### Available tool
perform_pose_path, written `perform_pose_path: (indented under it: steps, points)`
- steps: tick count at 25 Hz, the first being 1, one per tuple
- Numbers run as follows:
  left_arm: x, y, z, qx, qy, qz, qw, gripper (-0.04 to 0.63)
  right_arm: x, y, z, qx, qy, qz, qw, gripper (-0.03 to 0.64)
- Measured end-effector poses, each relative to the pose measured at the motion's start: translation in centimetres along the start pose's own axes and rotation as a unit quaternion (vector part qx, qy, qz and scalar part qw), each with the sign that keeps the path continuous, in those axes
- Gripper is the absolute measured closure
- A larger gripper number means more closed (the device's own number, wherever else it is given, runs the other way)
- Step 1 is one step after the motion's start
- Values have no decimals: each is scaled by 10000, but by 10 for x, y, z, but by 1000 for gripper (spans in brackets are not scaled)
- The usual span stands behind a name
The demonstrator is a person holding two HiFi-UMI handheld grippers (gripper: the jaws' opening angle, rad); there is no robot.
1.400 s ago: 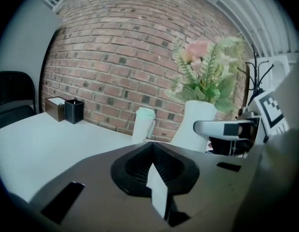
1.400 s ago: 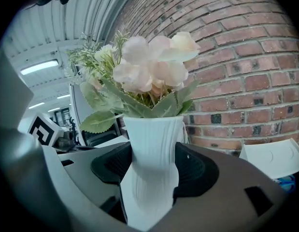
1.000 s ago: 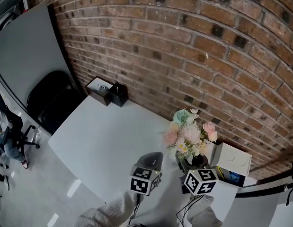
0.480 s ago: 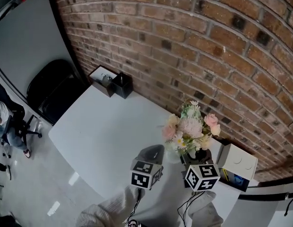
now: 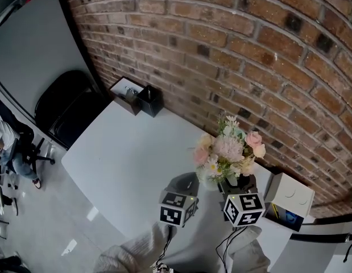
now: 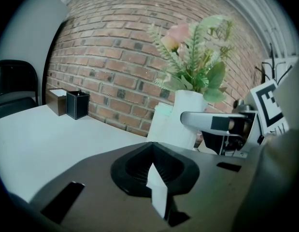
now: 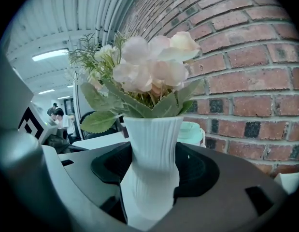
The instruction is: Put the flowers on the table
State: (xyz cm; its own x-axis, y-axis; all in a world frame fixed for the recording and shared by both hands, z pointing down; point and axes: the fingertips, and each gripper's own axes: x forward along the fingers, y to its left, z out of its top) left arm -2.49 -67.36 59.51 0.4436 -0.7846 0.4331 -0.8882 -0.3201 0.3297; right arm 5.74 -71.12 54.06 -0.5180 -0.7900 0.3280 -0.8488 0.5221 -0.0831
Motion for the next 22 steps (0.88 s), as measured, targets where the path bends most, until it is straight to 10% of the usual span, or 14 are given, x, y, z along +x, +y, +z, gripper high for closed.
perform_pose_path:
  steps: [22]
  points:
    - [-23,-6,-17,-182,102,21,9998,589,-14,19,-12,-337,-95,18,9994,359]
